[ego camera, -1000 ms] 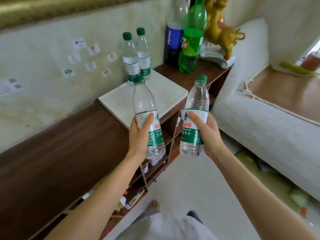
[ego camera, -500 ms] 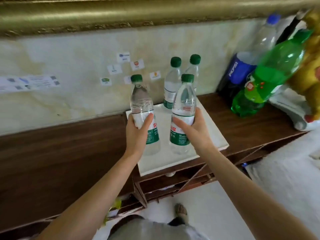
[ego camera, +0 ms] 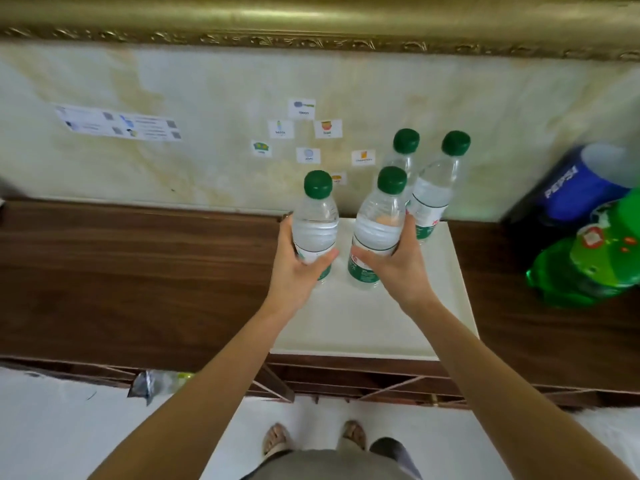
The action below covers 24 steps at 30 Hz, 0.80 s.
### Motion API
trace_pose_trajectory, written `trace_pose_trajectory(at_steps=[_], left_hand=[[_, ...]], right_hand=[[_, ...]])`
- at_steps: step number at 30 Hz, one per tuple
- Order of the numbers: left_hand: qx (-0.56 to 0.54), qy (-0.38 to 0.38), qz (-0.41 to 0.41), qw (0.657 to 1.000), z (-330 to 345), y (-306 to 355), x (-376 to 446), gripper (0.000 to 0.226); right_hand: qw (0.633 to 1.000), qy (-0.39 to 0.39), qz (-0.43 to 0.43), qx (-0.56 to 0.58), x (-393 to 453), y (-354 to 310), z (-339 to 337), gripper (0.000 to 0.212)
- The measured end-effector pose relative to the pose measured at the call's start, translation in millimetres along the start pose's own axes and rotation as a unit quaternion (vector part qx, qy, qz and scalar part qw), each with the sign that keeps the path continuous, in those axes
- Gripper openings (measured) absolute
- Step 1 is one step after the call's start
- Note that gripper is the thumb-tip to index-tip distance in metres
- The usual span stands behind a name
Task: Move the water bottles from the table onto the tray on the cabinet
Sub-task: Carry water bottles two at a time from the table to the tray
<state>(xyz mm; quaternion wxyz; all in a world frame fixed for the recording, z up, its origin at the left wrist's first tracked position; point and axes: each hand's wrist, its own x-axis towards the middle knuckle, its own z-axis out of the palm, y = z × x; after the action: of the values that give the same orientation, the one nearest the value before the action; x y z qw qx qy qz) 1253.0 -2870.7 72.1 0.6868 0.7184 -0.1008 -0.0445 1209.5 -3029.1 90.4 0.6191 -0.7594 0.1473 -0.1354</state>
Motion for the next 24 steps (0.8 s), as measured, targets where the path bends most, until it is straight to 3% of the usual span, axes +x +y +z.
trace_pose_trajectory(at_steps=[5, 8, 10, 13, 17, 21, 24], left_hand=[[0.025, -0.015, 0.010, 1.000, -9.6, -4.5, -0.3, 0.068], [0.032, -0.035, 0.008, 0.999, -14.2, -4.0, 2.0, 0.069], [0.038, -0.046, 0.007, 0.998, -15.1, -3.0, 3.8, 0.070], [0.043, -0.043, 0.009, 0.998, -16.4, -4.2, 6.4, 0.069], [0.044, -0.047, 0.012, 0.998, -17.6, -4.5, 11.2, 0.066], [0.029, -0.051, 0.014, 0.998, -18.7, -7.5, 16.0, 0.067], [0.021, -0.049, 0.004, 0.999, -19.9, -11.8, 20.7, 0.069]], right_hand=[[0.997, -0.057, 0.005, -0.060, -1.0, -6.4, -12.5, 0.076], [0.985, -0.035, -0.089, -0.142, 1.0, -33.8, -25.3, 0.083], [0.954, -0.038, -0.157, -0.252, 6.5, -58.4, -34.8, 0.083], [0.890, -0.108, -0.152, -0.416, 14.2, -86.2, -41.3, 0.069], [0.862, -0.142, -0.171, -0.456, 19.4, -98.3, -34.7, 0.059], [0.848, -0.154, -0.201, -0.466, 33.6, -100.6, -21.2, 0.064], [0.817, -0.134, -0.213, -0.519, 47.6, -101.8, -6.9, 0.068]])
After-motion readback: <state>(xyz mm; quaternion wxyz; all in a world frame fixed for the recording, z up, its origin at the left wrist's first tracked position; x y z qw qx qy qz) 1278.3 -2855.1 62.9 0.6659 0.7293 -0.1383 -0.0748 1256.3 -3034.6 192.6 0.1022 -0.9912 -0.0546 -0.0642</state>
